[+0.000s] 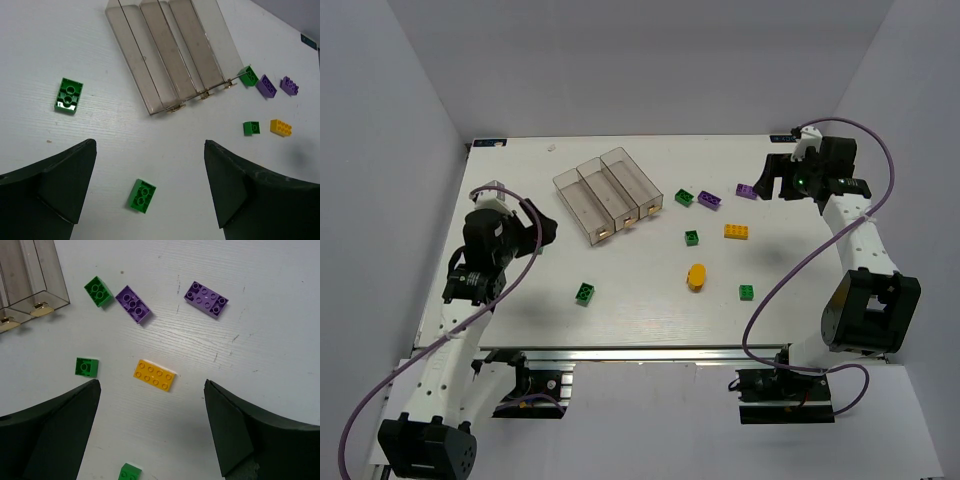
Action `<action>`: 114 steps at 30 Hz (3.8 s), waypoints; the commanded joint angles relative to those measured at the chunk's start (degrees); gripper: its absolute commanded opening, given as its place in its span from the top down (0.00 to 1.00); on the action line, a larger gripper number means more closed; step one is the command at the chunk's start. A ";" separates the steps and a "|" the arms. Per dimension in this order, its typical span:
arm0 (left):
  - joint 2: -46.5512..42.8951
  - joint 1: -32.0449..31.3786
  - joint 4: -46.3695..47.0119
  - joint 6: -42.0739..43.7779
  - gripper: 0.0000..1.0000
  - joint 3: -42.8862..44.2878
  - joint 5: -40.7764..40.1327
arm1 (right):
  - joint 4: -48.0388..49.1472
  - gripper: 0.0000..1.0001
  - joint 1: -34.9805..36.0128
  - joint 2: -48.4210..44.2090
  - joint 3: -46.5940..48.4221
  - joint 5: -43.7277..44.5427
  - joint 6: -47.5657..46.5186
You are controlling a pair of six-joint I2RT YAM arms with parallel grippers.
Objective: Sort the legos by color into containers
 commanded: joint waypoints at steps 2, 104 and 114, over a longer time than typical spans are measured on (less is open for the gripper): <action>0.02 -0.08 -2.02 0.39 0.02 1.02 1.70 | 0.51 0.11 0.07 -2.45 -0.23 -4.98 -2.88; 25.17 -5.00 -12.13 5.92 0.26 11.49 15.59 | -2.75 0.21 18.70 6.59 -0.24 -13.44 -21.88; 25.24 -14.93 -14.51 6.19 0.12 3.92 9.53 | -3.28 0.18 19.05 11.08 3.55 -12.56 -20.74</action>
